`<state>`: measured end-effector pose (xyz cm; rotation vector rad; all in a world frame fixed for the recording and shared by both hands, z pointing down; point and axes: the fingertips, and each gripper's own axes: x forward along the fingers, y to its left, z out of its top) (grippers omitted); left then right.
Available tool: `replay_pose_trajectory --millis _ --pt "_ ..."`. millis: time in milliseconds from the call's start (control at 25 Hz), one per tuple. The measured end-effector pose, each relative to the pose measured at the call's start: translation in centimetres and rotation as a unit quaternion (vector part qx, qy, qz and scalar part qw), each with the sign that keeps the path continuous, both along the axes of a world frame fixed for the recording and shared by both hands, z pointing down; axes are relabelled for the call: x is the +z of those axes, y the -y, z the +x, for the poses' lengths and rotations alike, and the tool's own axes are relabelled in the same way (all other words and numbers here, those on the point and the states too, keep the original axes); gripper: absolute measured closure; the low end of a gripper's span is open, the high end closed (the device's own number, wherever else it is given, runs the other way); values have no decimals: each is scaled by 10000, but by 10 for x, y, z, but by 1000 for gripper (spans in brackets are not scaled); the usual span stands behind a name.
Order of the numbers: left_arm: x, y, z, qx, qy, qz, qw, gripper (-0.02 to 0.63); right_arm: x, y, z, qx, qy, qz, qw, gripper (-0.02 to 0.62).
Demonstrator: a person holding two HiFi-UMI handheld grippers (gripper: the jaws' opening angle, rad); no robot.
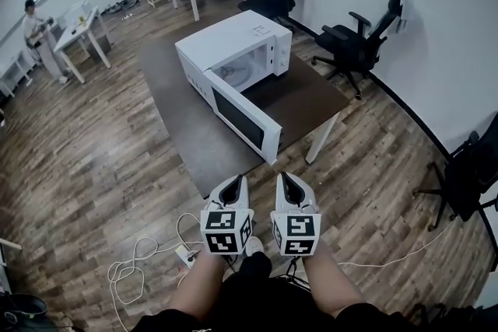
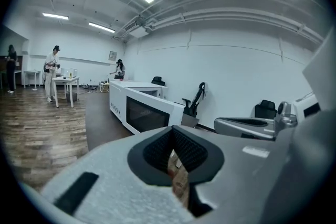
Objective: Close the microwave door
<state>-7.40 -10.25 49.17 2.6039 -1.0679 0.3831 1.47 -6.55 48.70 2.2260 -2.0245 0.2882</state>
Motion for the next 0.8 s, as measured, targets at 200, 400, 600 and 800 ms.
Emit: replay_pose_trajectory --millis 200,400,600,800 --pt "0 38 2 -59 -30 -73 10000 604 3 46 2 -58 -107 -132 9998 578" --pt "-3 75 4 -69 -64 -87 9999 603 8 85 12 148 -137 -223 9995 532" --pt "-3 101 4 -75 -47 -145 9999 603 28 105 18 547 158 -526 9970 443" --pt "-4 113 5 -89 -122 -288 9995 603 44 118 21 659 219 -748 9948 417"
